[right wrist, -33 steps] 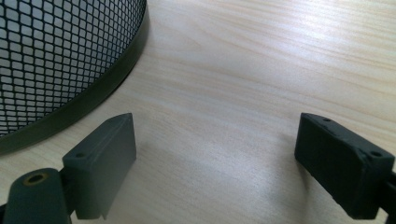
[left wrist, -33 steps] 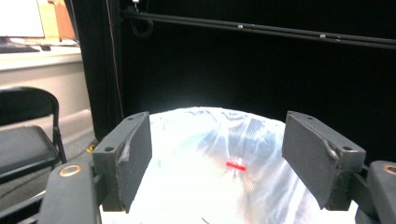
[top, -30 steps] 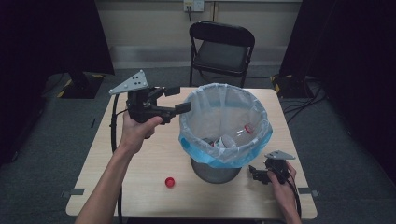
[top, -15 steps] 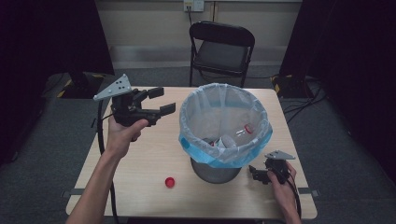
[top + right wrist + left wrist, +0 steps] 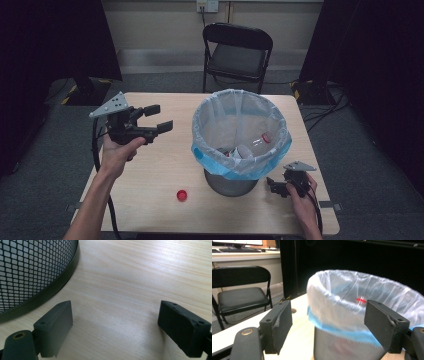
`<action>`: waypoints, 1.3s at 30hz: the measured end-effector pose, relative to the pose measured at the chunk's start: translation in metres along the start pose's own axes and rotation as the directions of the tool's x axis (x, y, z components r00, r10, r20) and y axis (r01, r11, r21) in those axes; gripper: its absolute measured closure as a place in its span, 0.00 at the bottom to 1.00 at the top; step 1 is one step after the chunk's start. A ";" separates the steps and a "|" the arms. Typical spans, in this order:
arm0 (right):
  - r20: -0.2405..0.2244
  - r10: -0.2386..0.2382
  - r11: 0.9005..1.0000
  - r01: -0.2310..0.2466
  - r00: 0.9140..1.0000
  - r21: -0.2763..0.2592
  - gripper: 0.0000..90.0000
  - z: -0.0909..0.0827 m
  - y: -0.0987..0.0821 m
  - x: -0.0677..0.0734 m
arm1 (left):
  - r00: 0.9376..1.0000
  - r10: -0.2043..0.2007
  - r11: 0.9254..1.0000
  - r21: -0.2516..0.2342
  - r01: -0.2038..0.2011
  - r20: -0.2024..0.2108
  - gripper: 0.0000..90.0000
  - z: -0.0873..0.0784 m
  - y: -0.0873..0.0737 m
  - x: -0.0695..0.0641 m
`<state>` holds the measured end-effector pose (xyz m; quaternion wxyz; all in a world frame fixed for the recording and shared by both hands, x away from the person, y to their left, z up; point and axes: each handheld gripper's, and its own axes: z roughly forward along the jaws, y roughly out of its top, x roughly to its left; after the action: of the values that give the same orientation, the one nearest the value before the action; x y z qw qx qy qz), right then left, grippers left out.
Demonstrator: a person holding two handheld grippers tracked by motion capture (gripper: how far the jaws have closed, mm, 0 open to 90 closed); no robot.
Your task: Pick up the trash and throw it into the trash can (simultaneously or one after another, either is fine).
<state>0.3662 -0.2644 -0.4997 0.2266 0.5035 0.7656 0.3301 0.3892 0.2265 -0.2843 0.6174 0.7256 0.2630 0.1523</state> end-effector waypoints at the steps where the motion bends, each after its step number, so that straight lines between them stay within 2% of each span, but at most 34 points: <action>1: 0.000 0.000 1.000 0.000 1.000 0.000 0.13 0.000 0.000 0.000 | 1.000 0.002 1.000 0.006 -0.002 -0.001 0.25 -0.001 -0.002 0.001; 4: 0.000 0.000 1.000 0.000 1.000 0.000 0.13 0.000 0.000 0.000 | 1.000 -0.006 1.000 0.014 0.006 -0.019 0.24 -0.002 -0.011 0.003; 9: 0.000 0.000 1.000 0.000 1.000 0.000 0.13 0.000 0.000 0.000 | 1.000 -0.019 0.999 0.043 0.020 -0.025 0.23 -0.004 -0.027 0.005; 15: 0.000 0.000 1.000 0.000 1.000 0.000 0.13 0.000 0.000 0.000 | 0.999 -0.029 0.993 0.112 0.031 -0.021 0.23 -0.001 -0.049 0.007; 22: 0.000 0.000 1.000 0.000 1.000 0.000 0.13 0.000 0.000 0.000 | 0.999 -0.017 0.989 0.145 0.021 -0.029 0.23 0.000 -0.068 0.003; 26: -0.001 0.001 1.000 -0.001 1.000 0.000 0.13 0.000 0.000 0.000 | 1.000 -0.014 0.982 0.187 0.019 -0.027 0.23 0.007 -0.081 0.000; 29: -0.001 0.001 1.000 -0.001 1.000 0.000 0.13 0.000 0.000 0.000 | 0.999 -0.028 0.977 0.212 0.031 -0.016 0.23 0.010 -0.092 -0.002; 32: -0.001 0.001 1.000 -0.001 1.000 0.000 0.13 0.000 0.000 0.000 | 0.999 -0.031 0.969 0.246 0.032 -0.008 0.23 0.013 -0.105 -0.005; 34: -0.001 0.001 1.000 -0.001 1.000 0.000 0.13 0.000 0.000 0.000 | 0.999 -0.039 0.965 0.261 0.039 -0.002 0.23 0.014 -0.111 -0.005; 35: -0.001 0.001 1.000 -0.001 1.000 0.000 0.13 0.000 0.000 0.000 | 0.998 -0.064 0.962 0.266 0.060 0.010 0.23 0.016 -0.115 -0.006; 36: -0.001 0.001 1.000 -0.001 1.000 0.000 0.13 0.000 0.000 0.000 | 0.997 -0.072 0.959 0.277 0.062 0.026 0.24 0.017 -0.117 -0.005; 39: 0.000 0.001 1.000 -0.001 1.000 0.000 0.13 0.000 0.000 0.000 | 0.998 -0.055 0.953 0.300 0.042 0.033 0.26 0.021 -0.123 -0.009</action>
<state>0.3662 -0.2644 -0.4997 0.2264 0.5036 0.7656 0.3302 0.3690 0.2167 -0.4078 0.5095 0.8068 0.2880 0.0805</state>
